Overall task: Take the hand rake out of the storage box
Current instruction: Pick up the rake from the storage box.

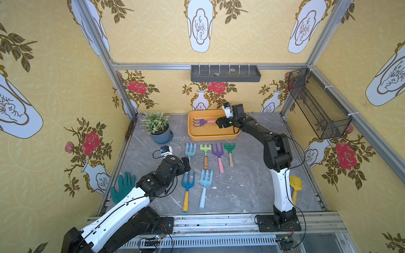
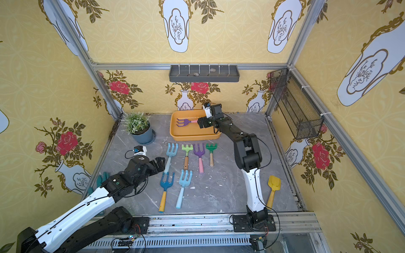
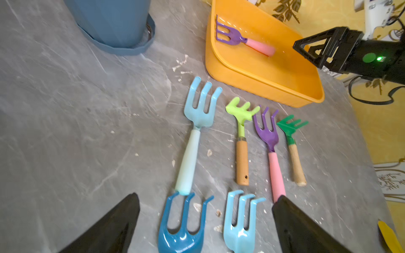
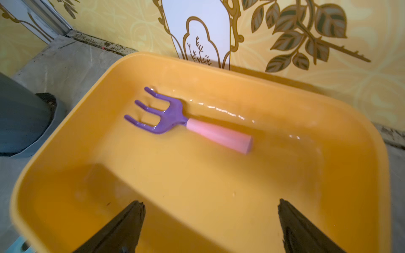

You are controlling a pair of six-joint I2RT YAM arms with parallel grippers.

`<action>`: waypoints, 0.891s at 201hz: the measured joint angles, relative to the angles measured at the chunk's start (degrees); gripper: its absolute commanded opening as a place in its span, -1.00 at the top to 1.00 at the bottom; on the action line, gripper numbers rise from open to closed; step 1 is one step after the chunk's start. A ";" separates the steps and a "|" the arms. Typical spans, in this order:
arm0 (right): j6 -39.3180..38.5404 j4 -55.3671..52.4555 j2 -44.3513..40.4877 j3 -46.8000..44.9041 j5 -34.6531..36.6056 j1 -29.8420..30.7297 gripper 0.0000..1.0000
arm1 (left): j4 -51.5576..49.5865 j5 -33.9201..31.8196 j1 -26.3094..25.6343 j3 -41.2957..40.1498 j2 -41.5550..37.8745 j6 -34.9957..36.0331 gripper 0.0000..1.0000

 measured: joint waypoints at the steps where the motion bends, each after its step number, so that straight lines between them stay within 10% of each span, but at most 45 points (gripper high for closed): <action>1: -0.04 -0.28 0.44 0.59 -0.07 -0.04 -0.95 | 0.11 0.15 0.28 -0.02 0.09 0.15 -1.00; 45: -2.51 -2.49 12.39 13.68 -5.95 -1.99 -0.95 | 5.29 9.07 9.07 -1.09 7.56 5.86 -1.00; 179: 6.95 13.22 23.69 20.90 -14.75 -2.82 -0.99 | 10.58 15.06 12.94 -1.64 11.74 9.03 -1.00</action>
